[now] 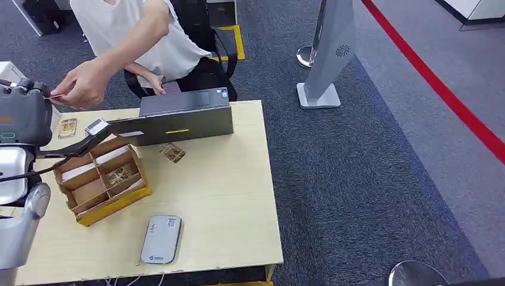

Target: Pass the card to the sensor for recognition and then transmit it.

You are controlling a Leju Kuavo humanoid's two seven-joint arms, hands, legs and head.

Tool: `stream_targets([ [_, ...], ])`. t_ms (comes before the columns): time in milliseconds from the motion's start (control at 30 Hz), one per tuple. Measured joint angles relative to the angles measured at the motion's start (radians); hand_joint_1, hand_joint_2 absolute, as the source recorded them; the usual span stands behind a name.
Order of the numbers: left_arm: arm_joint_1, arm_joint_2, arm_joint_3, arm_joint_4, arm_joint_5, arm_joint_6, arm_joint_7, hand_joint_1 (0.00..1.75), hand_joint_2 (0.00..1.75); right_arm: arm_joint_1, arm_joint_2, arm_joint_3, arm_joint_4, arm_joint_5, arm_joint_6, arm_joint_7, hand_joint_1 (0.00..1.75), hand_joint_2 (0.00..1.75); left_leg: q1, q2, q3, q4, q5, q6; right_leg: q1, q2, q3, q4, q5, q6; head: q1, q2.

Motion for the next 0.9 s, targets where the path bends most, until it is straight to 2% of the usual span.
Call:
stream_targets([
  [33, 0.0, 0.0, 0.0, 0.0, 0.0, 0.0, 0.0, 1.75, 1.75, 0.0, 0.0, 0.0, 0.001, 0.0, 0.0, 0.0, 0.0, 1.75, 0.0, 0.0, 0.0, 0.0, 0.0, 0.0, 0.0, 0.0, 0.0, 0.0, 0.0, 0.0, 0.0, 0.0],
  [67, 0.0, 0.0, 0.0, 0.0, 0.0, 0.0, 0.0, 0.0, 1.75, 0.0, 0.0, 0.0, 0.002, 0.0, 0.0, 0.0, 0.0, 1.75, 0.0, 0.0, 0.0, 0.0, 0.0, 0.0, 0.0, 0.0, 0.0, 0.0, 0.0, 0.0, 0.0, 0.0],
  [400, 0.011, 0.001, 0.023, 0.0, 0.0, -0.011, -0.005, 0.0, 1.75, -0.001, 0.0, 0.0, 0.005, 0.0, -0.001, -0.001, 0.0, 1.75, 0.0, 0.0, 0.0, 0.0, 0.0, 0.0, 0.0, 0.0, 0.0, 0.0, 0.0, 0.0, 0.0, 0.0],
  [600, 0.031, 0.019, 0.058, 0.0, 0.0, -0.01, -0.005, 0.0, 1.75, -0.001, 0.0, 0.0, 0.006, 0.0, -0.001, -0.001, 0.0, 1.75, 0.0, 0.0, 0.0, 0.0, 0.0, 0.0, 0.0, 0.0, 0.0, 0.0, 0.0, 0.0, 0.0, 0.0],
  [667, 0.038, 0.031, 0.068, 0.0, 0.0, -0.011, -0.002, 0.0, 1.75, -0.001, 0.0, 0.0, 0.006, 0.0, 0.0, -0.001, 0.0, 1.75, 0.0, 0.0, -0.001, 0.0, 0.0, 0.0, 0.0, 0.0, 0.0, 0.0, 0.0, 0.0, 0.0, 0.0],
  [867, 0.089, 0.111, 0.153, 0.008, 0.001, -0.011, 0.01, 0.0, 1.75, 0.003, 0.0, 0.0, 0.006, 0.0, 0.002, 0.003, 0.0, 1.75, 0.001, 0.003, -0.001, 0.0, 0.0, 0.0, 0.0, 0.004, -0.001, 0.001, 0.0, 0.0, 0.0, 0.0],
  [900, 0.104, 0.137, 0.169, 0.009, 0.001, -0.013, 0.024, 0.0, 1.75, 0.002, 0.0, 0.0, 0.006, 0.0, 0.002, 0.008, 0.0, 1.75, 0.001, 0.003, -0.002, -0.001, 0.0, 0.0, 0.001, 0.004, -0.001, 0.001, 0.0, 0.0, 0.0, 0.0],
])
